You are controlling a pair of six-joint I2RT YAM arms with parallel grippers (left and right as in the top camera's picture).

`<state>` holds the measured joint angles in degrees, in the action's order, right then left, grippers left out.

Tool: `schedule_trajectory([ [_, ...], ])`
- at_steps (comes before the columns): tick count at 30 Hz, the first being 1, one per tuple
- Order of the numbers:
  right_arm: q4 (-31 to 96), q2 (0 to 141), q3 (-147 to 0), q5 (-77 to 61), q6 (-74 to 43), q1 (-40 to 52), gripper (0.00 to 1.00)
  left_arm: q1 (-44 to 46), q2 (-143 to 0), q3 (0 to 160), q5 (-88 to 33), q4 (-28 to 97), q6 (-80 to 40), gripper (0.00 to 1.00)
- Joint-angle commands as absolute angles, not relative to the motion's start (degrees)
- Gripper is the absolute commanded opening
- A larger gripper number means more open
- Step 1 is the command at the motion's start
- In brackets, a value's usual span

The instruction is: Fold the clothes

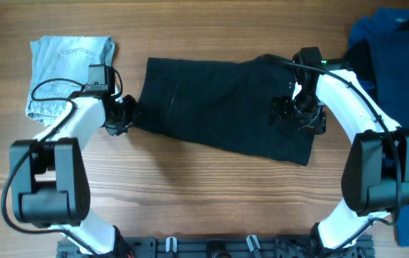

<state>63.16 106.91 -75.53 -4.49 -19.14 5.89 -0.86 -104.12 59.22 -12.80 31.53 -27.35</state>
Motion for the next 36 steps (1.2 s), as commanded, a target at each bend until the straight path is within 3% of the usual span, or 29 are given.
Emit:
schedule_trajectory([
  [1, 63.0, 106.5, -75.4, -4.9, -18.0, 5.9, 0.99, -1.0, -105.3, 58.7, -14.5, 30.0, -27.7, 0.45],
  [10, 62.5, 106.5, -75.4, -3.9, -18.0, 5.9, 0.99, -1.0, -103.9, 58.8, -15.2, 30.2, -25.7, 0.15],
  [14, 61.9, 106.5, -75.4, -3.9, -18.0, 5.9, 0.99, -1.0, -100.1, 58.8, -15.2, 30.1, -24.7, 0.22],
  [17, 61.9, 106.5, -75.4, -3.9, -18.0, 5.9, 0.99, -1.0, -100.0, 58.8, -15.2, 29.7, -23.7, 0.34],
  [29, 61.5, 106.5, -75.4, -3.9, -18.0, 5.9, 0.99, -1.0, -100.1, 54.7, -14.3, 26.4, -22.7, 0.39],
  [36, 61.5, 106.5, -75.4, -3.9, -18.0, 5.9, 0.99, -1.0, -100.1, 54.4, -14.3, 23.9, -22.7, 0.31],
])
